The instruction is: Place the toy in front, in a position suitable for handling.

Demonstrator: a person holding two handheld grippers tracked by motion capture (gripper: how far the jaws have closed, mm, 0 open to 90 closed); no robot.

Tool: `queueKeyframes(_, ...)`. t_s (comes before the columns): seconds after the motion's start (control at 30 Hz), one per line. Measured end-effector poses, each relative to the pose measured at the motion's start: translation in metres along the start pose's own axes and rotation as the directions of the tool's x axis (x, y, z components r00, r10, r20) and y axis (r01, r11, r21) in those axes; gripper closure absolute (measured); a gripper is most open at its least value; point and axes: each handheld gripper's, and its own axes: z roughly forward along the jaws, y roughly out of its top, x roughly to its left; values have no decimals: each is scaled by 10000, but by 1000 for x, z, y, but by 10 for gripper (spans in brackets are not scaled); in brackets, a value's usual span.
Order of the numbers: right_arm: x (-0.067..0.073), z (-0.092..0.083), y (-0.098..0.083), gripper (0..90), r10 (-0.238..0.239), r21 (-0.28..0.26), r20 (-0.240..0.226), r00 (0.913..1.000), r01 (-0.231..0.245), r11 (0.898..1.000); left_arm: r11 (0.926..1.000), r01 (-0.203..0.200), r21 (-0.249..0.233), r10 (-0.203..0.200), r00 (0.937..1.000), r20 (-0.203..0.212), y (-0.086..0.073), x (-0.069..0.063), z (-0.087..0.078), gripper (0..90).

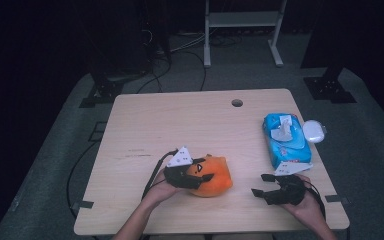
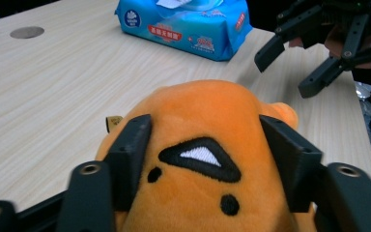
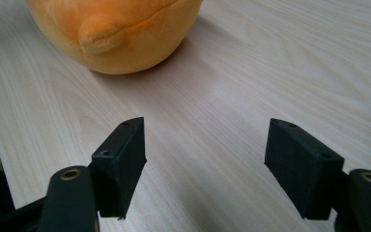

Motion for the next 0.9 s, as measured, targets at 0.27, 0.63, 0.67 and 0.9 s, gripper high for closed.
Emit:
queueKeyframes(0.27,-3,-10,4,294,-4,-323,359,9994,16,9995,9999,-124,6,124,9999,-25,-3,-7,-3,243)
queueKeyframes(0.63,-17,-36,17,295,155,-1152,1129,9935,-24,9933,9996,-233,-169,232,9997,-42,-11,-13,-7,219)
queueKeyframes(0.67,-19,-38,18,295,187,-1228,1206,9925,-38,9924,9996,-236,-170,236,9997,-43,-11,-13,-7,219)
queueKeyframes(0.9,-39,-54,25,295,568,-1861,1876,9806,-213,9823,9997,-157,-176,158,9999,25,-12,-12,-6,212)
